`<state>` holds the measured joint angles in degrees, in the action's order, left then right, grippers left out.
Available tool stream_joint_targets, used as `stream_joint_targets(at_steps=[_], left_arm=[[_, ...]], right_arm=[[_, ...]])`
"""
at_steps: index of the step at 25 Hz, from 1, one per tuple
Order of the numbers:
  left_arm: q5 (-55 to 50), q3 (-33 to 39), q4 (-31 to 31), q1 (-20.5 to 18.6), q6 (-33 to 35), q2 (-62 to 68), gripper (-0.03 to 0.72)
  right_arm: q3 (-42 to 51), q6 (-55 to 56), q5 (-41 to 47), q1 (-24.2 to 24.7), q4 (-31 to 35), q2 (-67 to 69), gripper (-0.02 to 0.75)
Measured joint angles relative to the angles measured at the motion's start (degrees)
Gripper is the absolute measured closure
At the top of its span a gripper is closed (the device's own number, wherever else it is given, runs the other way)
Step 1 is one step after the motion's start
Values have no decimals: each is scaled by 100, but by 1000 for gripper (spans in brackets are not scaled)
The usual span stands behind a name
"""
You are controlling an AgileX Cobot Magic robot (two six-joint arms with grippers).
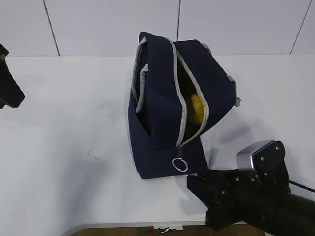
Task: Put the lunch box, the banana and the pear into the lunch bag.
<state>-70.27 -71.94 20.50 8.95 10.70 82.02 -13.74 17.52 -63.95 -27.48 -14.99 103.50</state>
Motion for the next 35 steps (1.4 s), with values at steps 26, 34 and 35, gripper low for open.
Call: stream_joint_targets(at_steps=[26, 34, 35], left_arm=[[0, 0, -84, 0, 0, 0, 431], [0, 0, -84, 0, 0, 0, 434], [0, 0, -84, 0, 0, 0, 436]], right_arm=[[-683, -24, 411, 0, -296, 273, 423], [-784, -24, 527, 0, -392, 329, 422], [-784, -24, 527, 0, -392, 360, 423]])
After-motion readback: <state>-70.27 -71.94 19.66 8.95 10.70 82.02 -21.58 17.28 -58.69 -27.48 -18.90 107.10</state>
